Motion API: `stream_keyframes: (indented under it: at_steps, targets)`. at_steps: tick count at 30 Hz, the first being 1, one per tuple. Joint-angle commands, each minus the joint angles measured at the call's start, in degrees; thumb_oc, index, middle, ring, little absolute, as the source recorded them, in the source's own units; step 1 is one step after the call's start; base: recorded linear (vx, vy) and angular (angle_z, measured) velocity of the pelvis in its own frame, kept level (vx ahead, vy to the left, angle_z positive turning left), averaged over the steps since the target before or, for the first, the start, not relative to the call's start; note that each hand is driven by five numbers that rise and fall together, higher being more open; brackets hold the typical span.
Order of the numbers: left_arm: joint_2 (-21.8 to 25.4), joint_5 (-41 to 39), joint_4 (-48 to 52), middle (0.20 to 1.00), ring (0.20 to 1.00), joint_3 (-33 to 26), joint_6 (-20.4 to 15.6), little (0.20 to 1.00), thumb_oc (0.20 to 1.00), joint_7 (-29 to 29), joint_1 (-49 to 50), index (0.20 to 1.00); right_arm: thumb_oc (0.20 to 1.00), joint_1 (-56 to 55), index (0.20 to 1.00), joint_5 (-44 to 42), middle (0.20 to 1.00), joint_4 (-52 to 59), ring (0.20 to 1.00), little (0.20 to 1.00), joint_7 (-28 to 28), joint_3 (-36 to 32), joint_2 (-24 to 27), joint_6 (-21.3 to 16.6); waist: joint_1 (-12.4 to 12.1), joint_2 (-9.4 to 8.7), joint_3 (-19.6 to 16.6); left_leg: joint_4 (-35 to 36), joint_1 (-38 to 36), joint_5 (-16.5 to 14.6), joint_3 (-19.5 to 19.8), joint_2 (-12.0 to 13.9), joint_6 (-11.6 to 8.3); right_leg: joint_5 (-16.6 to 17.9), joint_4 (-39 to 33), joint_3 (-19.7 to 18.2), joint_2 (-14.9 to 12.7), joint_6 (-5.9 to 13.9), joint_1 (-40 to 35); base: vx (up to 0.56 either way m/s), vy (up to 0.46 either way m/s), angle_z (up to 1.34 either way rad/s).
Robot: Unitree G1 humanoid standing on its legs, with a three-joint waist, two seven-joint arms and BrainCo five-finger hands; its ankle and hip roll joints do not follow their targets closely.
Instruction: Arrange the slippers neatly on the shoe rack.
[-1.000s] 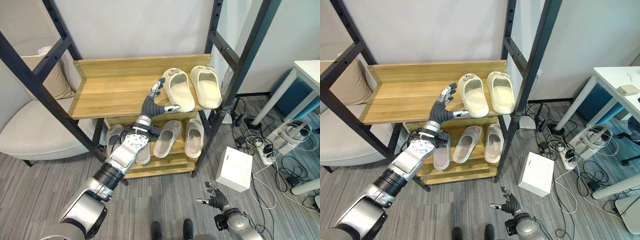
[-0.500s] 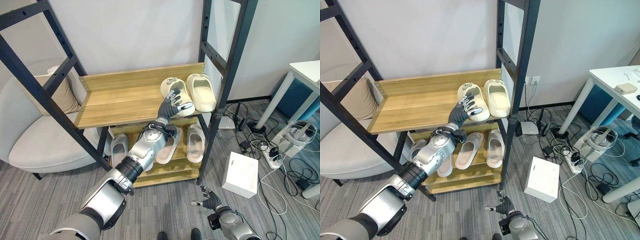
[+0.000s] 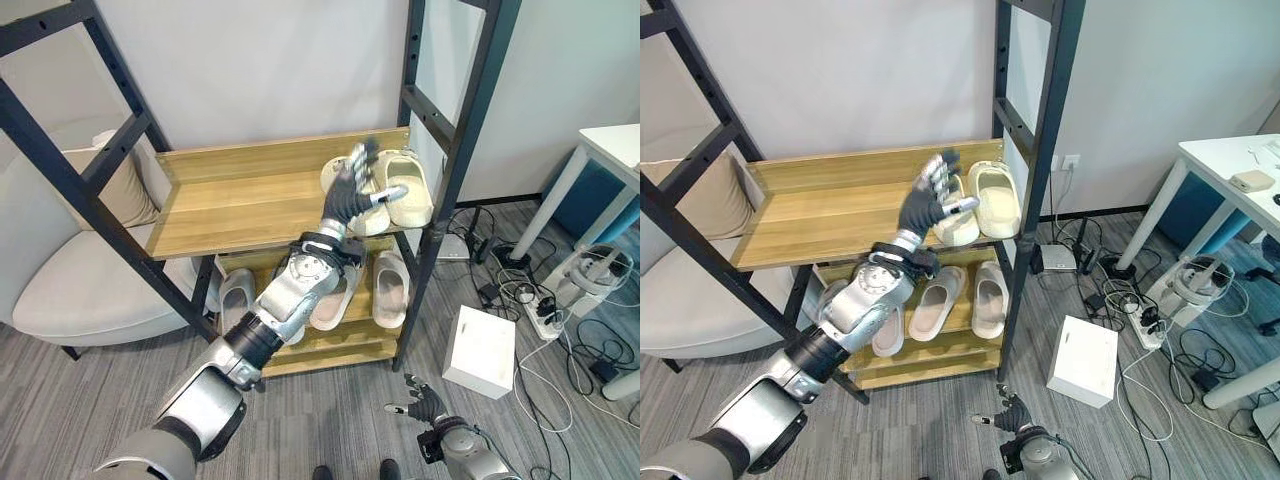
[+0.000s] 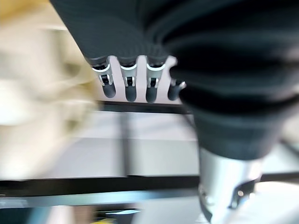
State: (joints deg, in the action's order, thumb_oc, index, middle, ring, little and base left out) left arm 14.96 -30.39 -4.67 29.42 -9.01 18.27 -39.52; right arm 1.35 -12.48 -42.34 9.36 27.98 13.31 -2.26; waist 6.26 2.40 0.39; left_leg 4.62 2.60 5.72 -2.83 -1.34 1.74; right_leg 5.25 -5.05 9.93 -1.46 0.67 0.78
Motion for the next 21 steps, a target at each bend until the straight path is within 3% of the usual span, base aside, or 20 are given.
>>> stream_keyframes:
  at_steps: [1,3,7,9,12,13,15,17,21]
  targets:
    - [1.2,-0.5,2.8,1.000,1.000,-1.2,-6.9,1.000,1.000,-3.6,-5.2,1.000,1.000,0.2,1.000,-0.7,1.000,0.1,1.000,1.000,0.0,-3.0,-1.5,-3.3,-1.0,-2.73,0.4,0.4,-3.6,-10.8,3.5,1.6,-1.53,-10.5,0.1,2.6,-2.9,4.32,-4.4,-0.02,0.015,0.22]
    - [4.6,-3.1,13.0,1.000,1.000,1.4,-6.9,1.000,1.000,-12.1,-2.2,1.000,1.000,-0.5,1.000,0.2,1.000,-1.2,1.000,1.000,-0.9,-3.5,-1.8,-3.1,-1.8,-2.70,0.3,0.4,-3.9,-11.0,4.2,1.6,-1.51,-10.6,0.1,3.1,-3.0,4.37,-4.9,-0.01,0.026,0.23]
    - [8.8,-7.3,21.2,1.000,1.000,7.4,-3.7,1.000,1.000,-22.8,1.2,1.000,1.000,-0.1,1.000,1.5,1.000,-3.6,1.000,1.000,-2.1,-3.9,-2.9,-2.6,-2.9,-2.53,0.0,0.4,-4.2,-11.2,4.9,1.5,-1.40,-11.0,0.1,3.8,-3.0,4.26,-5.5,-0.01,0.022,0.13]
    - [10.1,-8.8,17.4,1.000,1.000,16.7,1.7,1.000,1.000,-31.7,7.7,1.000,1.000,2.2,1.000,3.9,1.000,-7.4,1.000,1.000,-2.7,-2.5,-4.5,-2.7,-3.7,-1.98,0.2,0.4,-4.5,-11.2,5.5,1.4,-1.16,-11.4,0.1,4.3,-2.9,4.13,-6.1,-0.03,0.039,0.08]
    - [10.4,-2.5,9.7,1.000,1.000,19.2,3.1,1.000,1.000,-32.7,13.1,1.000,1.000,2.9,1.000,4.9,1.000,-8.7,1.000,1.000,-2.5,-2.2,-4.7,-2.6,-3.9,-1.86,0.5,0.4,-4.5,-11.2,5.9,1.4,-1.07,-11.5,0.1,4.5,-2.8,3.94,-6.3,-0.03,0.012,0.01]
    - [8.0,-0.2,0.9,1.000,1.000,18.3,4.5,1.000,1.000,-31.6,19.1,1.000,1.000,3.4,1.000,4.8,1.000,-9.0,1.000,1.000,-2.0,-2.3,-5.0,-2.6,-4.1,-1.79,1.2,0.4,-4.8,-11.1,6.0,1.4,-1.08,-11.6,0.1,4.6,-2.7,3.71,-6.6,-0.05,0.011,0.04]
    - [7.3,1.7,-2.3,1.000,1.000,17.4,4.2,1.000,1.000,-30.2,21.1,1.000,1.000,3.6,1.000,4.7,1.000,-9.0,1.000,1.000,-1.7,-2.4,-4.9,-2.5,-4.1,-1.84,1.2,0.4,-4.5,-10.9,6.3,1.3,-1.04,-11.5,0.1,4.8,-2.8,3.65,-6.4,-0.04,0.005,0.07]
    - [3.5,9.2,-16.9,1.000,1.000,12.9,4.0,1.000,1.000,-25.2,28.7,1.000,1.000,3.8,1.000,3.8,1.000,-9.0,1.000,1.000,-0.8,-3.1,-4.3,-2.6,-4.7,-2.23,2.1,0.4,-4.5,-10.7,6.7,1.5,-1.12,-11.6,0.1,5.1,-2.6,3.17,-6.5,-0.05,-0.009,0.18]
    - [0.2,15.5,-28.2,1.000,1.000,8.0,2.9,1.000,1.000,-18.6,32.7,1.000,1.000,2.4,1.000,2.2,1.000,-6.7,1.000,1.000,0.3,-3.7,-2.6,-3.1,-5.3,-3.14,2.8,0.4,-3.7,-10.3,8.1,1.2,-1.15,-11.2,0.1,6.3,-2.7,2.74,-6.6,-0.04,-0.012,0.16]
